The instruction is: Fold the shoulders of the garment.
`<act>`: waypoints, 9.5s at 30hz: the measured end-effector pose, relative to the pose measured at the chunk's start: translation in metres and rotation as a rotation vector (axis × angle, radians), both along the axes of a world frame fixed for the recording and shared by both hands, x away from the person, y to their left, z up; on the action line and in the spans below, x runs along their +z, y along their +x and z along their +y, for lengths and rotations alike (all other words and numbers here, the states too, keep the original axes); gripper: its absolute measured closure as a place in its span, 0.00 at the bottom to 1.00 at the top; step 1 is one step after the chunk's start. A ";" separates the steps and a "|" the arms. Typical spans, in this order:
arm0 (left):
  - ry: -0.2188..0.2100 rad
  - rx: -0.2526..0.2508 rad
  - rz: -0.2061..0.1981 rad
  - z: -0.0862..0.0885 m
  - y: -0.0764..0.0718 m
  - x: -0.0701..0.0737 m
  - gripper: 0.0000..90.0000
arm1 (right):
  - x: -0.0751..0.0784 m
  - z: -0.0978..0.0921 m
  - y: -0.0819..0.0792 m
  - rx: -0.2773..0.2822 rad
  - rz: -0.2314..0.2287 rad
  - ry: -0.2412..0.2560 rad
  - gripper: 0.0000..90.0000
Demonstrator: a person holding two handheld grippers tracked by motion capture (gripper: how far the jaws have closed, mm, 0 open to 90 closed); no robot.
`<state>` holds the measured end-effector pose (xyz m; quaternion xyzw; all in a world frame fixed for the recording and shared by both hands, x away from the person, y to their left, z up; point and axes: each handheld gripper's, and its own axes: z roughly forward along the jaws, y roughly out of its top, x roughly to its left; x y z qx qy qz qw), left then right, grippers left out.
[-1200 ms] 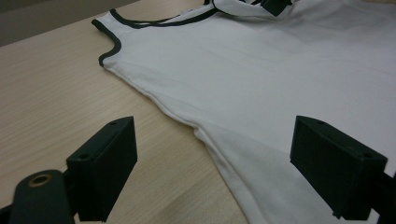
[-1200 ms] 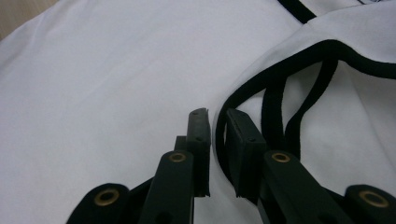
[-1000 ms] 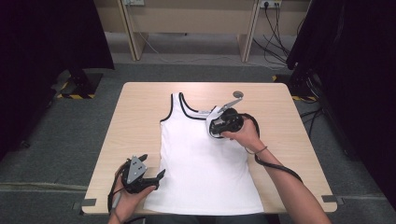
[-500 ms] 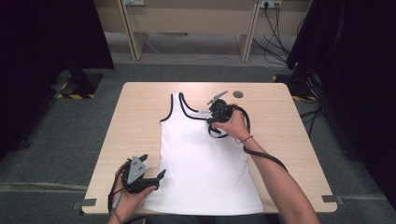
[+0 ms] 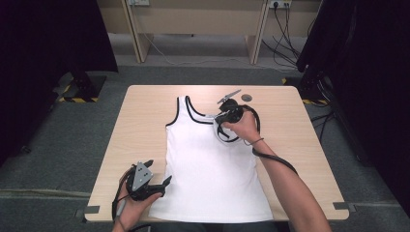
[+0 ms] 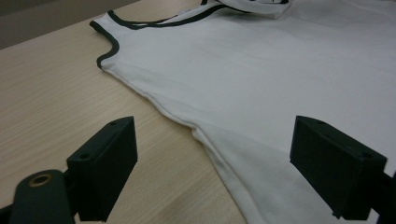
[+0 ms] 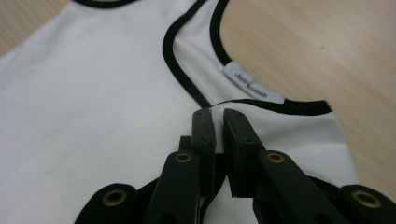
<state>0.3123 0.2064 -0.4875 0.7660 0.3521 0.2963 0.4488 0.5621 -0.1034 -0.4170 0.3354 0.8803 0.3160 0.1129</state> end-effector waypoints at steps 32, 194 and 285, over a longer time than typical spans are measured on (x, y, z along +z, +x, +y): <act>0.002 -0.005 -0.002 0.000 0.000 0.000 0.16 | 0.079 -0.056 0.055 -0.168 -0.093 0.021 0.93; 0.029 -0.013 -0.008 -0.003 -0.001 0.000 0.17 | -0.039 -0.002 -0.052 0.033 0.029 -0.075 0.74; -0.014 -0.009 -0.071 -0.005 0.037 0.035 0.17 | -0.043 -0.207 -0.201 -0.292 -0.115 0.185 0.44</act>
